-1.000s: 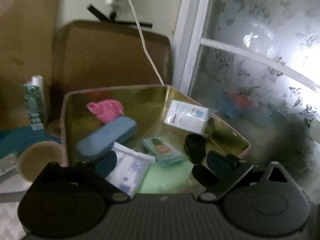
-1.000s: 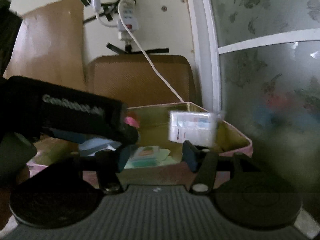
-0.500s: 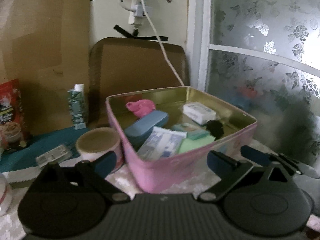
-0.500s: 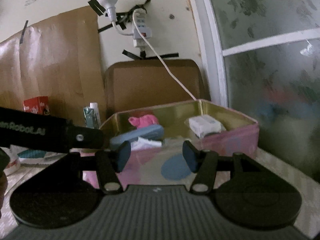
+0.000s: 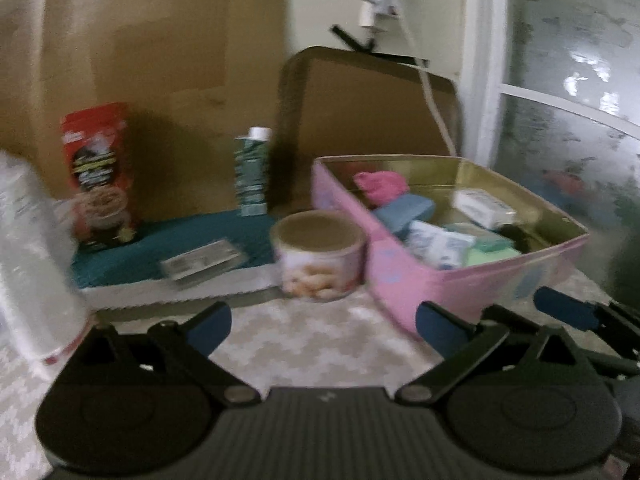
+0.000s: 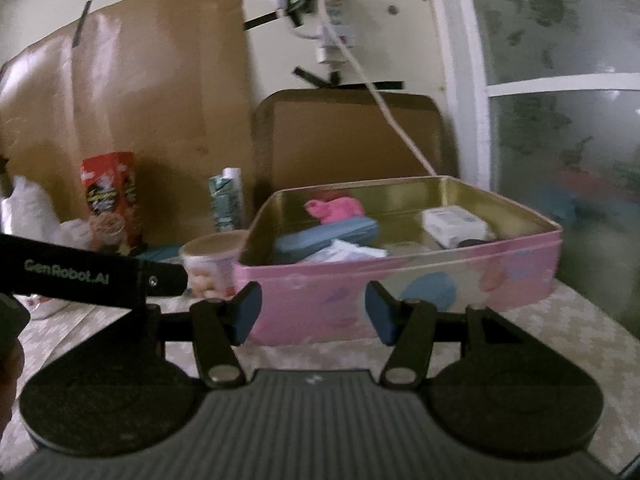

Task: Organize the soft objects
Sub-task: 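Move the left gripper back from the tin toward the table, then grasp the clear barcode-labelled packet with the right gripper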

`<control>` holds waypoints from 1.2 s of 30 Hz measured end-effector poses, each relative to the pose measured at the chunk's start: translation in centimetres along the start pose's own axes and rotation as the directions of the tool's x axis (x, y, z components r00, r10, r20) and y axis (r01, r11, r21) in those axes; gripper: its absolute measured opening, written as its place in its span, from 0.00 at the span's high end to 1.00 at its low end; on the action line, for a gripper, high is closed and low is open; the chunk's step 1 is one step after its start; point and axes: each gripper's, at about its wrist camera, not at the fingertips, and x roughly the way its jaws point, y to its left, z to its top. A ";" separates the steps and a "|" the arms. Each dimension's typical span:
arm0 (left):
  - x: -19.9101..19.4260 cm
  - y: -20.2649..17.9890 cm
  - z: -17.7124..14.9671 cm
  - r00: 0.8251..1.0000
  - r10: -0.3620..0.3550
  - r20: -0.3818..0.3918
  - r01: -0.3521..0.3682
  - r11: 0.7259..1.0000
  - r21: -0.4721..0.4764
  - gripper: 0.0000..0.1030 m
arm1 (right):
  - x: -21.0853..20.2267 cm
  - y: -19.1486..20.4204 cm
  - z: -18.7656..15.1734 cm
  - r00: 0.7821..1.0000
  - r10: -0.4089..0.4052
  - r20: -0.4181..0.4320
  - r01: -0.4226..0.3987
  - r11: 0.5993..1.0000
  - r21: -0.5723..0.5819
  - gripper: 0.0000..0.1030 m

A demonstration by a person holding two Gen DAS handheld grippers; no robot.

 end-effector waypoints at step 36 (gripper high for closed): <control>-1.9 14.3 -4.8 0.954 0.298 -0.020 -0.296 0.937 -0.184 0.01 | 4.3 11.0 -0.8 0.972 0.182 -0.152 -0.211 0.954 -0.211 0.37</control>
